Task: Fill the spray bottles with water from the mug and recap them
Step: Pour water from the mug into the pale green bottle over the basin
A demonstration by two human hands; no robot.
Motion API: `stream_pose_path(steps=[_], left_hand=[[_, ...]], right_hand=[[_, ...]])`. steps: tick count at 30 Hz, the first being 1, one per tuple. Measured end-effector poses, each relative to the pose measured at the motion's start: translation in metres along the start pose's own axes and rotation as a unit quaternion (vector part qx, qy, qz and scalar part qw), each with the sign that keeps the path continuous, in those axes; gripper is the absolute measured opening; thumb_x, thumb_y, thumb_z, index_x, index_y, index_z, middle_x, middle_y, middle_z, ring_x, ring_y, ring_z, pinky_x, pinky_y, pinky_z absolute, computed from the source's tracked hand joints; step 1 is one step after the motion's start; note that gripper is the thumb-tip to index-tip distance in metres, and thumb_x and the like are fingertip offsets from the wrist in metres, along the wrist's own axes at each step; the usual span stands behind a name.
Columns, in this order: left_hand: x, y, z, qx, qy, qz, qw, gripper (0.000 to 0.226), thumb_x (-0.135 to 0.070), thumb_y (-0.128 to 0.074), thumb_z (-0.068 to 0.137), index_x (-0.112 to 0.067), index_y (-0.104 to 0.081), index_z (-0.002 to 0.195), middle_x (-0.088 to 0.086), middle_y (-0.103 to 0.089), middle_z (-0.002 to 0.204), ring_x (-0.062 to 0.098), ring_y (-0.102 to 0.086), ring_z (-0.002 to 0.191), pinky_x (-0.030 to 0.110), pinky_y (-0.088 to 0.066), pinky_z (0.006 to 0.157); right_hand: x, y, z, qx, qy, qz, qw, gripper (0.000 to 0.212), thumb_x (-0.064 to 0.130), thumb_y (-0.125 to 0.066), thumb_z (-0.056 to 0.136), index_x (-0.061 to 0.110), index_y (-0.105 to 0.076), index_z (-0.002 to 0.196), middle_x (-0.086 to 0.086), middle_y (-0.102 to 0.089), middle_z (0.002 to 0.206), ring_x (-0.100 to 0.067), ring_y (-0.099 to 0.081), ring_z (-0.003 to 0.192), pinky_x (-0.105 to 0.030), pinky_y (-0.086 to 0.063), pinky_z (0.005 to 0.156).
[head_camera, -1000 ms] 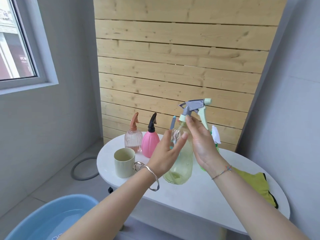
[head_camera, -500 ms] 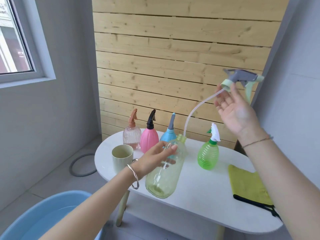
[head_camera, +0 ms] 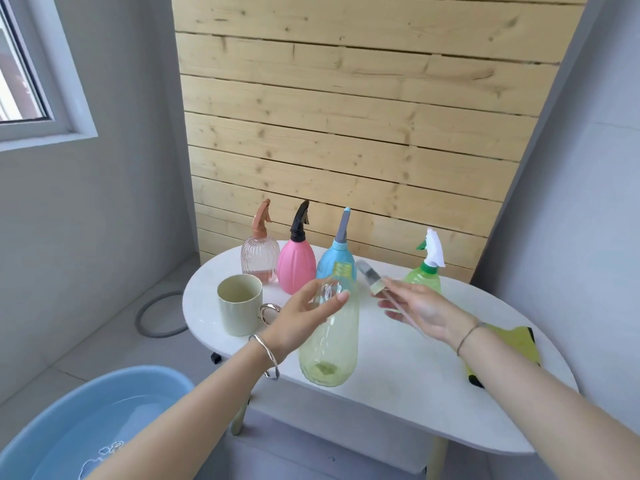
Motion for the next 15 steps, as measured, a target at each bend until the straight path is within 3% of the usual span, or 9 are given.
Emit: stream_pose_path(steps=[4, 9, 15], left_hand=[[0.011, 0.005, 0.001, -0.013, 0.005, -0.003, 1.0, 0.044, -0.049, -0.064, 0.078, -0.033, -0.057, 0.119, -0.008, -0.065, 0.116, 0.014, -0.063, 0.111, 0.015, -0.05, 0.08], [0.019, 0.016, 0.003, -0.035, 0.0, -0.006, 0.999, 0.054, -0.051, -0.064, 0.073, -0.03, -0.058, 0.122, -0.008, -0.065, 0.115, 0.014, -0.062, 0.112, 0.014, -0.05, 0.08], [0.027, 0.021, 0.005, -0.038, 0.0, 0.005, 0.999, 0.057, -0.052, -0.066, 0.073, -0.027, -0.057, 0.124, -0.008, -0.064, 0.117, 0.008, -0.061, 0.11, 0.019, -0.047, 0.089]], right_hand=[[-0.045, -0.006, 0.01, -0.005, -0.047, -0.116, 0.992, 0.022, 0.035, -0.059, 0.092, 0.015, -0.067, 0.094, 0.002, -0.07, 0.091, -0.008, -0.062, 0.075, -0.019, -0.047, 0.072], [-0.047, -0.009, 0.017, -0.001, -0.038, -0.16, 0.986, 0.023, 0.04, -0.063, 0.088, 0.018, -0.068, 0.086, 0.006, -0.072, 0.087, -0.006, -0.062, 0.074, -0.022, -0.043, 0.07], [-0.053, -0.023, 0.023, 0.012, -0.01, -0.227, 0.974, 0.014, 0.025, -0.076, 0.081, 0.014, -0.067, 0.078, 0.003, -0.067, 0.072, 0.0, -0.056, 0.06, -0.007, -0.039, 0.051]])
Point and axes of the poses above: each hand's wrist, its own z-axis towards the middle knuckle, its own y-axis out of the back of the hand, x = y × z, the point moved 8 cm from there along z, towards the middle knuckle
